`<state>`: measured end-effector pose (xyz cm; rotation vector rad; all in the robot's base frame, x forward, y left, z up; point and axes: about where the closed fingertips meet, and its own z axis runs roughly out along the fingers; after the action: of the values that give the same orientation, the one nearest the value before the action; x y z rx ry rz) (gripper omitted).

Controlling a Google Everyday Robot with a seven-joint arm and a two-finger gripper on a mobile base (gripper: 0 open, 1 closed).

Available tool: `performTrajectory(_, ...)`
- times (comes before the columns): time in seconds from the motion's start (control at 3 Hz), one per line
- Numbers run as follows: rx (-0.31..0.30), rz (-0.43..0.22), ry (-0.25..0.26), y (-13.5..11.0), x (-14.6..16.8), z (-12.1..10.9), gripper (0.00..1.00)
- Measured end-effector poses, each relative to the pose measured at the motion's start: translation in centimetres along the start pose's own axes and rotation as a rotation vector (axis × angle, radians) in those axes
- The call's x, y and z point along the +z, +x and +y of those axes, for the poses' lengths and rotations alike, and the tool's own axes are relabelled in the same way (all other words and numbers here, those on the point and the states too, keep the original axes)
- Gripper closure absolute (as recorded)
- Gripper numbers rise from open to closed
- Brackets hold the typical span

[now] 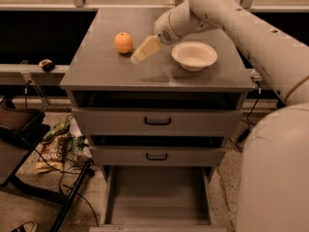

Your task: Place orange into bottom drawer

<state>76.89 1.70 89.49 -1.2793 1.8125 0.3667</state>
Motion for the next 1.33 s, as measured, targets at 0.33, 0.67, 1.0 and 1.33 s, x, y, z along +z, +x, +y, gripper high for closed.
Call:
performTrajectory(0.33,0.012,-0.056,-0.008,-2.4,3.8,-1.9,0.0)
performTrajectory(0.67,0.006,-0.079,-0.02,-4.1,5.9,-2.4,0.0)
performTrajectory(1.0,0.021,-0.095,-0.048,-4.4,8.0,-2.3,0.0)
performTrajectory(1.33,0.061,-0.102,-0.098,-3.0,10.0,-1.0,0.27)
